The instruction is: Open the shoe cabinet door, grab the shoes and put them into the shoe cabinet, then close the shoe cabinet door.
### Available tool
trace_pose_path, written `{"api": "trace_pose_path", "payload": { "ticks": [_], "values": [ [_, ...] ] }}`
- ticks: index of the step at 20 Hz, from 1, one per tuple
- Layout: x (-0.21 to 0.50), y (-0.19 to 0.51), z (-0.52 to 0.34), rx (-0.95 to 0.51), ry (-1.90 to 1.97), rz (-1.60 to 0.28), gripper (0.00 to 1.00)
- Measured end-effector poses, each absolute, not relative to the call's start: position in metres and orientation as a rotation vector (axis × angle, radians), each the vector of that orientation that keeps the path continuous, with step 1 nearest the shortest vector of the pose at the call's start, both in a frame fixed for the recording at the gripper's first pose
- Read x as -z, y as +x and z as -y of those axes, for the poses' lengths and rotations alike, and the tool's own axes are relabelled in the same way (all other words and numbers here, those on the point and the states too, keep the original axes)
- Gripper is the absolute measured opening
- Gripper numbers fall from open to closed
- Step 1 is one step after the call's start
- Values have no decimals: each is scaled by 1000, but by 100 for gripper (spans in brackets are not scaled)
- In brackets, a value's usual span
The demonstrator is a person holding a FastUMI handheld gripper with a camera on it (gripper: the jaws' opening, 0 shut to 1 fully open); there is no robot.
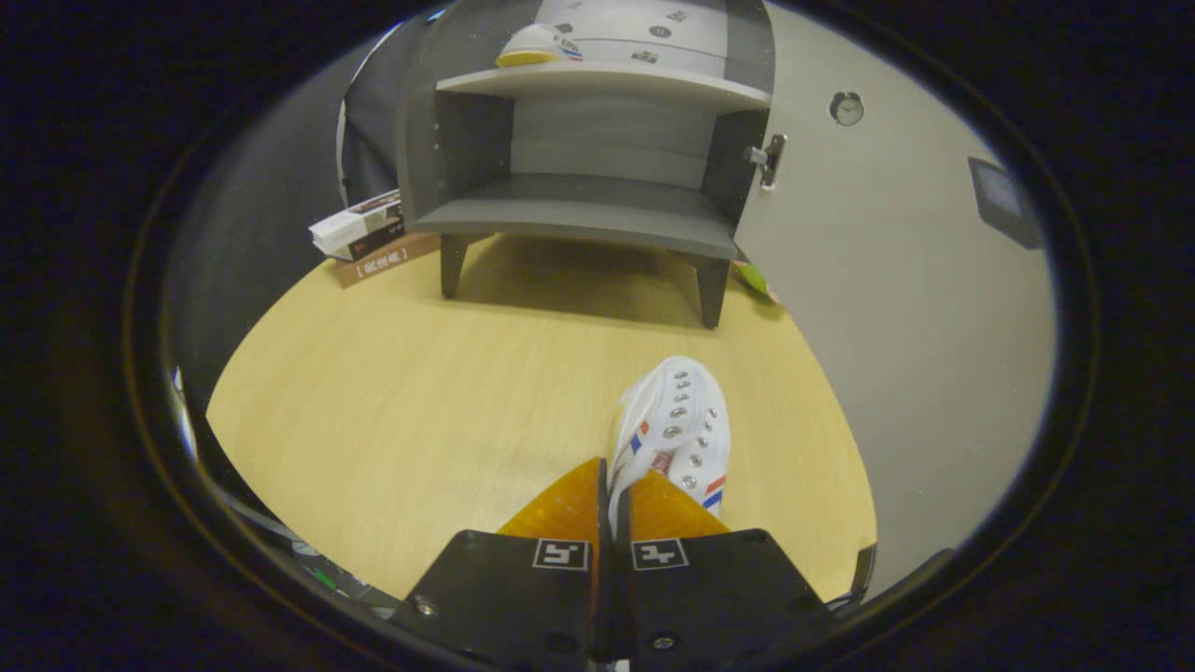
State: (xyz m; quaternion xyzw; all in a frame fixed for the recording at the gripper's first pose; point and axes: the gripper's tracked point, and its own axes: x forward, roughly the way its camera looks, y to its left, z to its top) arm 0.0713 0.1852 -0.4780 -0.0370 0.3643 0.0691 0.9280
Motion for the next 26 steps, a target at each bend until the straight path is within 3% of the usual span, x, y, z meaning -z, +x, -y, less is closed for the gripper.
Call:
{"api": "trace_pose_path", "payload": {
  "ticks": [15,26],
  "values": [
    [227,133,-198,-208,-121,-476,3],
    [149,254,-227,-238,-156,-365,3]
  ]
}}
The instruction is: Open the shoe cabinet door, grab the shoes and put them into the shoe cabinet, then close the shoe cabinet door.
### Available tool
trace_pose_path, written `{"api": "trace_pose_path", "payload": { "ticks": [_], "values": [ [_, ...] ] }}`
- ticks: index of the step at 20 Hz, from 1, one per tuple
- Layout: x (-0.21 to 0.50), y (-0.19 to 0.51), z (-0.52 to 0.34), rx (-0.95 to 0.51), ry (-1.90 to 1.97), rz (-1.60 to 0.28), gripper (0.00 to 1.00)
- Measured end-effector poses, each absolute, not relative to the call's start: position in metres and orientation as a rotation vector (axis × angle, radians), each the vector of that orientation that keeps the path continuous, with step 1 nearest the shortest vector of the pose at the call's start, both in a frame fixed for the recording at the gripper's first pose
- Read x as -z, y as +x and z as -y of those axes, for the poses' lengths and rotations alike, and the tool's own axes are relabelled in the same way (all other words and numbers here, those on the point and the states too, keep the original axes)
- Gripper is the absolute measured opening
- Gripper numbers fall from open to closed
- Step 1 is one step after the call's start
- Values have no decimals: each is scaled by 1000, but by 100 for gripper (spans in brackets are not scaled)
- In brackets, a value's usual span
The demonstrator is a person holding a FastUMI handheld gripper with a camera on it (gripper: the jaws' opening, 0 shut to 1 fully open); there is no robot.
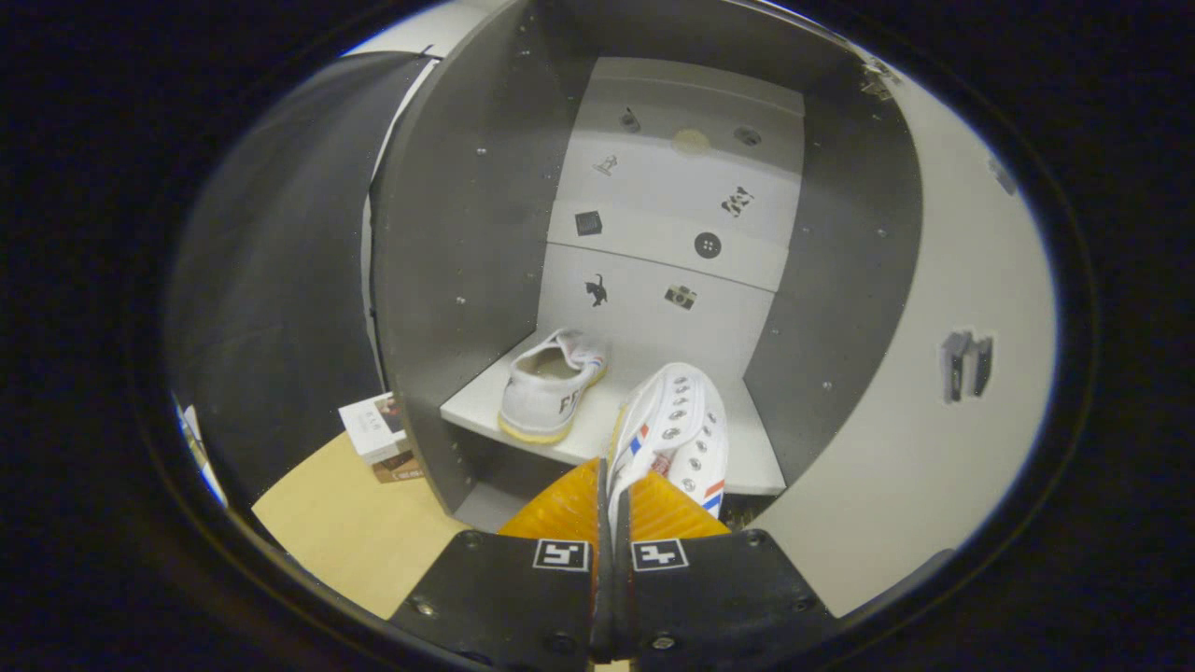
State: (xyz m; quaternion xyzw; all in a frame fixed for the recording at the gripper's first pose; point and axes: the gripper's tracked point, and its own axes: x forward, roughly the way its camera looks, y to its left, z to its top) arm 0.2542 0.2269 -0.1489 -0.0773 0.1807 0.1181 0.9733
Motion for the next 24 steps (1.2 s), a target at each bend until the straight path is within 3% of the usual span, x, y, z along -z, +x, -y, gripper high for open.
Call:
{"api": "trace_pose_path", "payload": {
  "ticks": [11,19,23,24],
  "values": [
    [164,382,-235,-236,-198,-398,4],
    [178,395,-242,-255,-155,-407,4],
    [181,387,-247,-284,-138,-420,19],
    [180,386,-241,-258,-157,-410,28]
  ]
}}
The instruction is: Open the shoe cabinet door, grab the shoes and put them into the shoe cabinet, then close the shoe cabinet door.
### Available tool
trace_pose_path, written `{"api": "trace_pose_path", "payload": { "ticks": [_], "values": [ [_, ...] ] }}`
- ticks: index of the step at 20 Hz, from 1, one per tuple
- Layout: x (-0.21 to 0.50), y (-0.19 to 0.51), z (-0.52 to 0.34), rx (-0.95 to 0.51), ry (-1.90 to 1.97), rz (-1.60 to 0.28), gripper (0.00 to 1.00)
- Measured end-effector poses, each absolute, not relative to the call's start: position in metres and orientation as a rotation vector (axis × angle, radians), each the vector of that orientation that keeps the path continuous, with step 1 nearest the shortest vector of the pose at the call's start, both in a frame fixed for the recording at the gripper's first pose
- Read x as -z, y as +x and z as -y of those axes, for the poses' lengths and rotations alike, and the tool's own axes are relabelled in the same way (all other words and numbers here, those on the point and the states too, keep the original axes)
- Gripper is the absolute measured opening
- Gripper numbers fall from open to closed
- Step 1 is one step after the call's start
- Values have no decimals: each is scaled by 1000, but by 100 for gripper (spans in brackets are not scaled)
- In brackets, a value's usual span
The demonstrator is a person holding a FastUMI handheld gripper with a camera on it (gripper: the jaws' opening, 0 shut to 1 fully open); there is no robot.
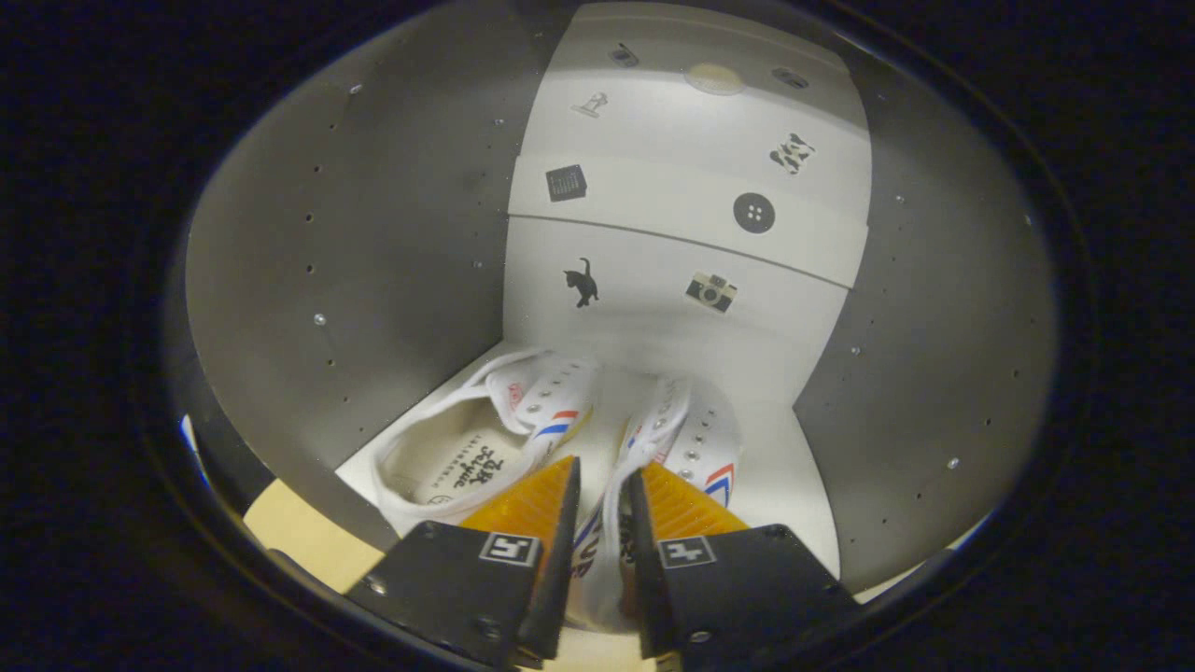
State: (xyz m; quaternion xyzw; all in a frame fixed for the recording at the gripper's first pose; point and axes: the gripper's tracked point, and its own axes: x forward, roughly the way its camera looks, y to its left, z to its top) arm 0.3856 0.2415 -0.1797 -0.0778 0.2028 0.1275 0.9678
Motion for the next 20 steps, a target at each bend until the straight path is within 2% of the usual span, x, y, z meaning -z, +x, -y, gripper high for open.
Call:
{"api": "trace_pose_path", "payload": {
  "ticks": [2,6,14,20],
  "values": [
    [160,385,-232,-197,-203,-328,44],
    [141,364,-238,-200,-171,-285,100],
    [120,323,-236,-184,-108,-251,100],
    [107,260,-248,-215,-112,-219,100]
  ]
}}
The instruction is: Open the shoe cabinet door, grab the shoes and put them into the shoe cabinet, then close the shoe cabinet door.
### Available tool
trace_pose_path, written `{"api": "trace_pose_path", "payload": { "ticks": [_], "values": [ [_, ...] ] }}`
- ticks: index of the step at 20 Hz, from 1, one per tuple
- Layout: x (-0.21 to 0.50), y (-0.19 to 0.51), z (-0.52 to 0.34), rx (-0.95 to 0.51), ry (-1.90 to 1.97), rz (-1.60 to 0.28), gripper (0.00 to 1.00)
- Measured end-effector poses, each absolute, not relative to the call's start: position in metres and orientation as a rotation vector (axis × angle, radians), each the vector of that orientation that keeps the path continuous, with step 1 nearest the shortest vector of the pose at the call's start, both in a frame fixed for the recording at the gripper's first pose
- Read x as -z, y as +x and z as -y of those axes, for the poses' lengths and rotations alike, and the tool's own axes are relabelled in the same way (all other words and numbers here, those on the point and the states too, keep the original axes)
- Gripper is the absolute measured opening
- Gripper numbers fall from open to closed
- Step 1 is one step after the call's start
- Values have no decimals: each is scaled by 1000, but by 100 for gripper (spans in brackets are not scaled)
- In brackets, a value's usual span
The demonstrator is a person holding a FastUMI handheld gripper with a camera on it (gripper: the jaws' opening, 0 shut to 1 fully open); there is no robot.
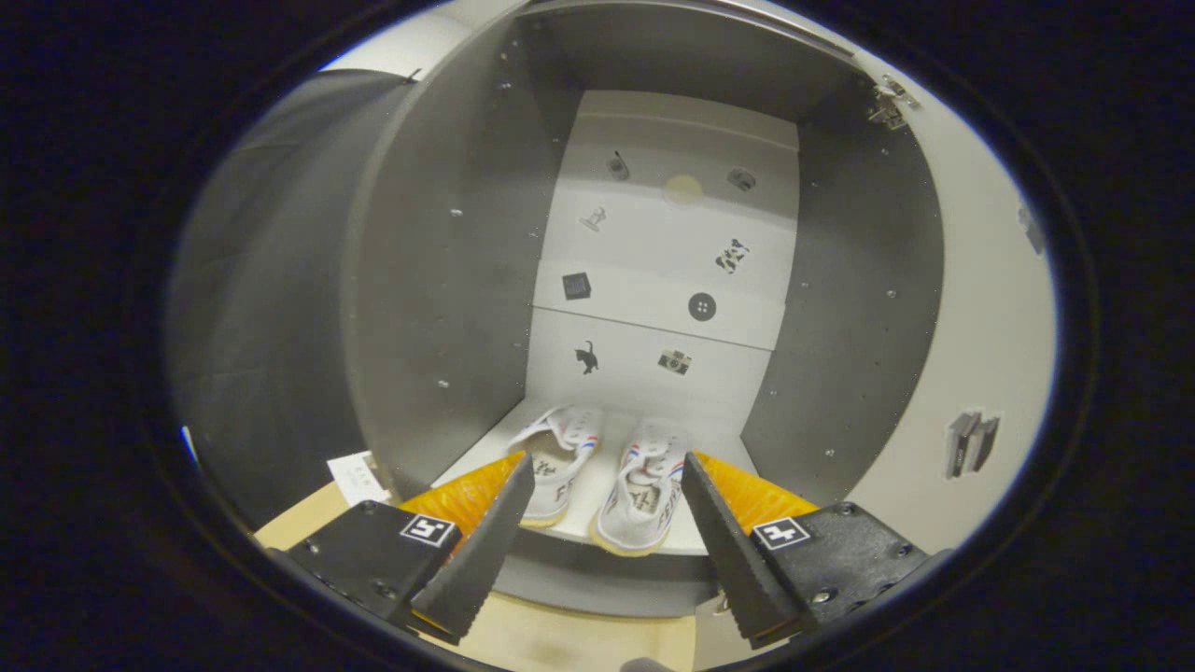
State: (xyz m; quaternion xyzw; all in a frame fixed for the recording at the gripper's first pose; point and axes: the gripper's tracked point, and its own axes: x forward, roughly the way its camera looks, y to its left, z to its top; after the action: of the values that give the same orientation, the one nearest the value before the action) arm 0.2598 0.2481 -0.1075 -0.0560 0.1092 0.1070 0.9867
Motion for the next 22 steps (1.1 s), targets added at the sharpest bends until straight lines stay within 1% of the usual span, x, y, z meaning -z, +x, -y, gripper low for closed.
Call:
{"api": "trace_pose_path", "payload": {
  "ticks": [5,10,15,19,22],
  "values": [
    [82,175,-249,-226,-141,-155,100],
    [52,90,-221,-213,-94,-116,100],
    [19,16,-160,-149,-18,-58,100],
    [10,-41,-99,-89,-13,-40,100],
    [8,-82,-63,-70,-13,-33,100]
  ]
}}
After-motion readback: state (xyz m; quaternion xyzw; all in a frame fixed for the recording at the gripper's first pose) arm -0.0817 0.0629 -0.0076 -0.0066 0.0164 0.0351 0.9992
